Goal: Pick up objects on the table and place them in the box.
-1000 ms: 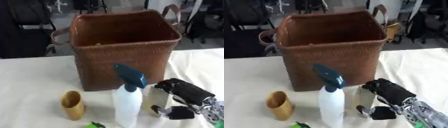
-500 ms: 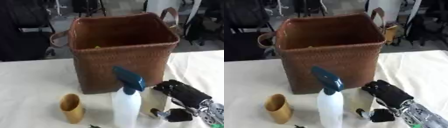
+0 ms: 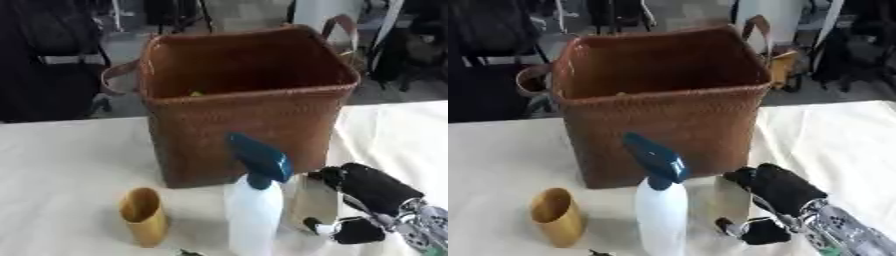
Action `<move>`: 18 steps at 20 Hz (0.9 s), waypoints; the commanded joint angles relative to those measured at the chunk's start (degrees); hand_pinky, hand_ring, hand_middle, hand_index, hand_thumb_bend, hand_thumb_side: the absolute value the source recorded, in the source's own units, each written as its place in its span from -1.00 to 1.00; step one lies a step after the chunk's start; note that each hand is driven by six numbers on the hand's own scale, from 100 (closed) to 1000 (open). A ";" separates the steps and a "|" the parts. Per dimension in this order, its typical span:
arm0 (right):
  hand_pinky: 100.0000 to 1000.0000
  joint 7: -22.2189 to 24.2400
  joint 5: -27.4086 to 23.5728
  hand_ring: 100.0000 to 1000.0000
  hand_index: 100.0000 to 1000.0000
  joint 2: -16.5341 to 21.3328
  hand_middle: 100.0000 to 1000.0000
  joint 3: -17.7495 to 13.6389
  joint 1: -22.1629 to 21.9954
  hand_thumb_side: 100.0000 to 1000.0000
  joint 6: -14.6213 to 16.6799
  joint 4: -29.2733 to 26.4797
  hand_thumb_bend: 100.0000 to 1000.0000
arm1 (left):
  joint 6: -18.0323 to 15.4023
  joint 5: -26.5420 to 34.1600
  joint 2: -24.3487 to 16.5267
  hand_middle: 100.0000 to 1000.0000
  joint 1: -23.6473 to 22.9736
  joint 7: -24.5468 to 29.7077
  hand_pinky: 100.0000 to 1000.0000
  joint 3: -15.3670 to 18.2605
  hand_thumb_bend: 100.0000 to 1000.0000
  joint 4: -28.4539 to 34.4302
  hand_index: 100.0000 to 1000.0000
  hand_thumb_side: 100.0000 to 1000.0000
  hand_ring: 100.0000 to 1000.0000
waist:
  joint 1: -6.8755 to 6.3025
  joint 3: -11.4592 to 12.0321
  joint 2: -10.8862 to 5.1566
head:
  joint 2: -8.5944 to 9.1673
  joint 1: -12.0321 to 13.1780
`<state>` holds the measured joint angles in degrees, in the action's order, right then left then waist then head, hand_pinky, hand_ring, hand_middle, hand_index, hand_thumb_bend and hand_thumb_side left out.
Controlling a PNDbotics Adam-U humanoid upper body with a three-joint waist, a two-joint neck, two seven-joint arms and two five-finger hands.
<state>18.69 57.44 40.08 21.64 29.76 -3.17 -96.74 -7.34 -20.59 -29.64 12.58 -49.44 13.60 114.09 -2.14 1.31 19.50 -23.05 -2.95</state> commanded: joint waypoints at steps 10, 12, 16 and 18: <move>0.59 2.90 -6.95 -0.18 0.65 1.53 0.34 0.47 0.28 0.42 -4.96 -5.14 -0.31 | 0.31 0.06 -1.20 0.48 0.55 -0.29 0.42 0.32 -1.00 0.51 0.30 0.81 0.40 | 0.10 -0.06 -1.21 | 0.49 -0.08; 0.58 3.11 -7.40 -0.21 0.63 1.51 0.31 0.46 0.36 0.33 -5.38 -5.16 -0.29 | 0.31 0.06 -1.19 0.48 0.57 -0.30 0.42 0.30 -1.00 0.51 0.30 0.80 0.40 | 0.10 -0.09 -1.18 | 0.53 -0.08; 0.58 3.77 -7.83 -0.23 0.64 1.50 0.30 0.51 0.45 0.23 -5.78 -5.06 -0.23 | 0.27 0.08 -1.17 0.48 0.71 -0.37 0.42 0.30 -1.00 0.51 0.30 0.80 0.40 | 0.09 -0.06 -1.10 | 0.61 -0.10; 0.59 4.15 -7.78 -0.19 0.66 1.47 0.32 0.57 0.47 0.18 -5.71 -4.87 -0.15 | 0.25 0.06 -1.15 0.48 0.77 -0.34 0.42 0.29 -1.00 0.51 0.30 0.80 0.40 | 0.08 0.00 -1.07 | 0.60 -0.07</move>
<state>22.39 50.34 40.27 22.22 29.77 -8.91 -100.90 -7.12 -20.59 -29.64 12.63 -49.67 13.60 114.08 -2.04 1.18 19.48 -23.05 -2.98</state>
